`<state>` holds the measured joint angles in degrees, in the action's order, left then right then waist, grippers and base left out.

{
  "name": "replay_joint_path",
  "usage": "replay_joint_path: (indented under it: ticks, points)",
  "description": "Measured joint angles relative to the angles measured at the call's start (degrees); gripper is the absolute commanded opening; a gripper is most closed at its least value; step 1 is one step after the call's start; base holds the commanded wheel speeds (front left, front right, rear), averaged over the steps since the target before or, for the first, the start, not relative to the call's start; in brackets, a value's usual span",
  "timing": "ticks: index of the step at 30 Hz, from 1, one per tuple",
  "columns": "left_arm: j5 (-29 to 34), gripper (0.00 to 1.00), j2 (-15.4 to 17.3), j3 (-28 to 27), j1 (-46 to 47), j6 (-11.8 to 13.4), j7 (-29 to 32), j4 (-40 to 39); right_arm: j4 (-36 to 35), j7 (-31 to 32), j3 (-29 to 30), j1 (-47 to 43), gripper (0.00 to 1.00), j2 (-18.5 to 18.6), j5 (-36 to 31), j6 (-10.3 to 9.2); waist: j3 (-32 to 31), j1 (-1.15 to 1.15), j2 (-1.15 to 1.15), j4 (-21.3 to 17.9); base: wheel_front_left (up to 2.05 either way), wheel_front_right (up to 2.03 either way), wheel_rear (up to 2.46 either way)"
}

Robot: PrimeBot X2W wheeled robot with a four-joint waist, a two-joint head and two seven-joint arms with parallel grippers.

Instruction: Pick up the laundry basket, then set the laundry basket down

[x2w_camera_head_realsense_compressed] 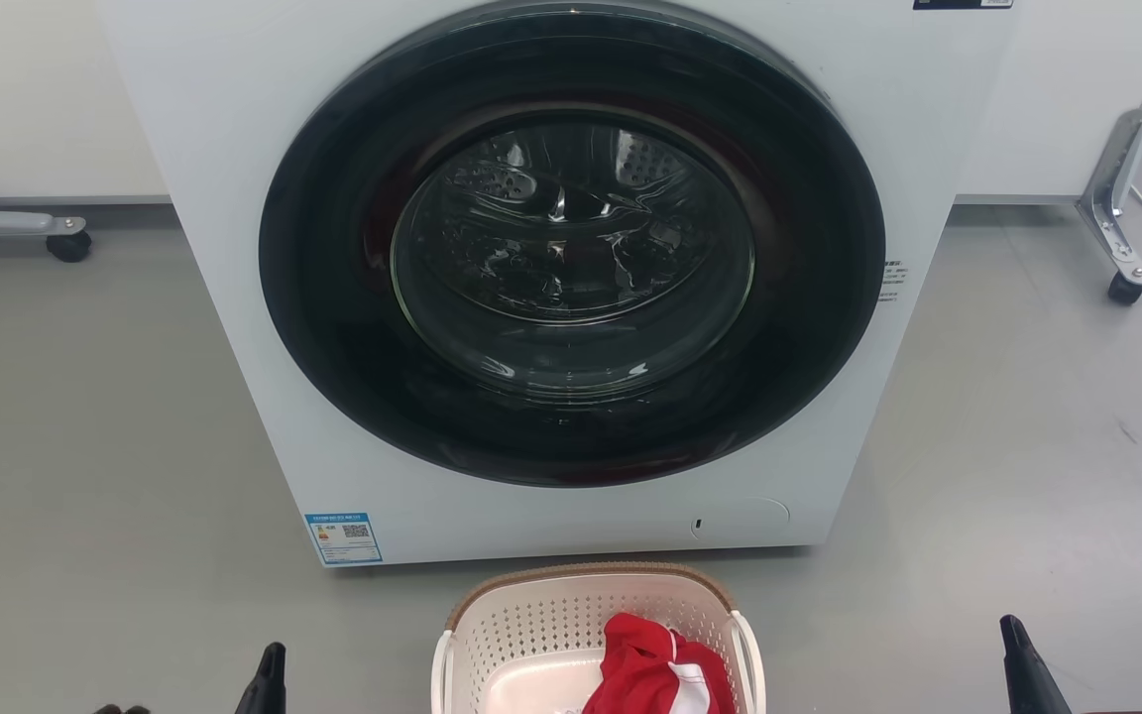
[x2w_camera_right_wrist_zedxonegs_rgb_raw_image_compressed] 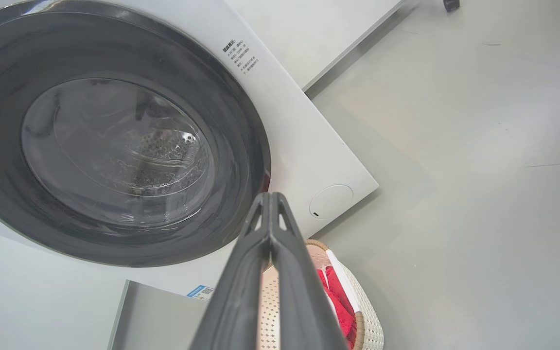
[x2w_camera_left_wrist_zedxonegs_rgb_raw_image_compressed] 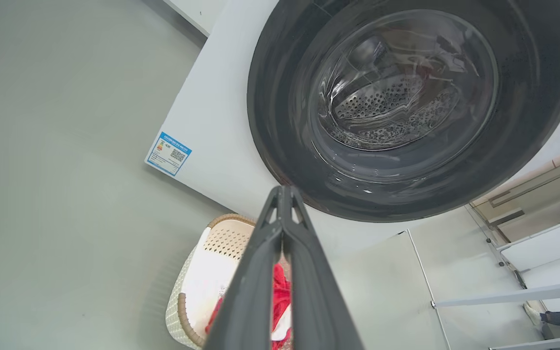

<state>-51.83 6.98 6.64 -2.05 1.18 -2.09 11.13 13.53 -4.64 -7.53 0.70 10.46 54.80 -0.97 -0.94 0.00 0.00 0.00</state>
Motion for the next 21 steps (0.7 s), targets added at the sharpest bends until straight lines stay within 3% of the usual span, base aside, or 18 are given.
replay_joint_path:
  ticks: [21]
  points:
    - [-15.83,0.00,-1.74,-4.65,2.57,-3.25,3.57,2.27,1.54,4.39,5.95,1.29,0.00,-3.15,14.51,3.02,0.41,0.00,0.00,0.00,0.00,0.00,0.00]
